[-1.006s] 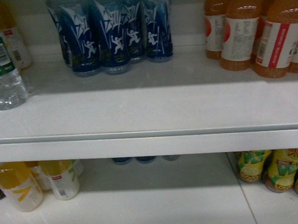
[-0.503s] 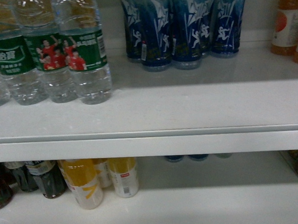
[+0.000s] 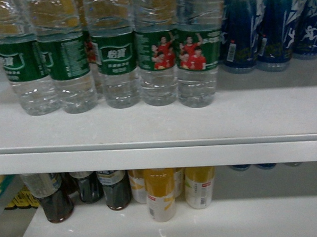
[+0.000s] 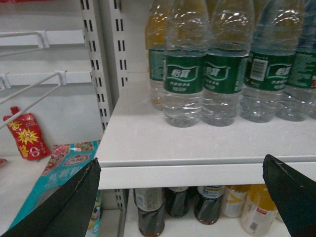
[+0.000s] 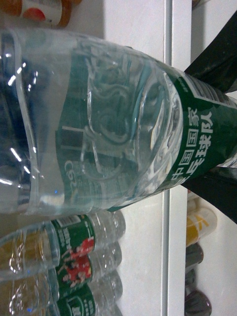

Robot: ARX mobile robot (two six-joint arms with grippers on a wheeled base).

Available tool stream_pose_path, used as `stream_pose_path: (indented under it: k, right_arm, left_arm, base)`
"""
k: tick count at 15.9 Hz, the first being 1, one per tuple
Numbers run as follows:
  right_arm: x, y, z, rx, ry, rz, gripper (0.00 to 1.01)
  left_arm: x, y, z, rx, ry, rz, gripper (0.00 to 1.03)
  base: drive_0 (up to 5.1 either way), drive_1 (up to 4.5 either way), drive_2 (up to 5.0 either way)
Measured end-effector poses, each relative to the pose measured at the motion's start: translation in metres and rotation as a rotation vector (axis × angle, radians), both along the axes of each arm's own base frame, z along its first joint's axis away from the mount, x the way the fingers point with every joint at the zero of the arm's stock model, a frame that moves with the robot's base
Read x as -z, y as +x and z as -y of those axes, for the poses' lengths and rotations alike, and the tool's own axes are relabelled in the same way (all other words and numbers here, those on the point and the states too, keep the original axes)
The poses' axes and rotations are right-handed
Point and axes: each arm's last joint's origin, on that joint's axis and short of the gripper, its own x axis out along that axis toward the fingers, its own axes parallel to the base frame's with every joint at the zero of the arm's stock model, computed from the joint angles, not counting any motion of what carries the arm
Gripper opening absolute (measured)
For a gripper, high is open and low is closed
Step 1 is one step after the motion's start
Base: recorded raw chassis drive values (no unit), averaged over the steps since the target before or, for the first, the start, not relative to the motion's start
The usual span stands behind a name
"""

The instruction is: Move water from second to third shelf

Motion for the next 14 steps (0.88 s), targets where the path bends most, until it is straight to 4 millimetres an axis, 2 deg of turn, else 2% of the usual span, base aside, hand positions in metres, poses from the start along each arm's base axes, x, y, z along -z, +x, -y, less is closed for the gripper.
stream_pose_path:
  k: [10,14]
  right_arm:
    - [0.0004,0.0005,-0.0006,-0.015,0.002,-0.004,0.32]
    - [0.0003,0.0003,0.0000,0.000,0.000,-0.003,0.32]
  left_arm:
    - [0.0006,0.0000,-0.0001,-0.006,0.000,-0.006,0.98]
    - [0.0001,0.0000,0.0000,0.000,0.000,-0.001,0.98]
  base:
    - [-4.9,2.44,2.4]
    - [0.0,0.00,0.0]
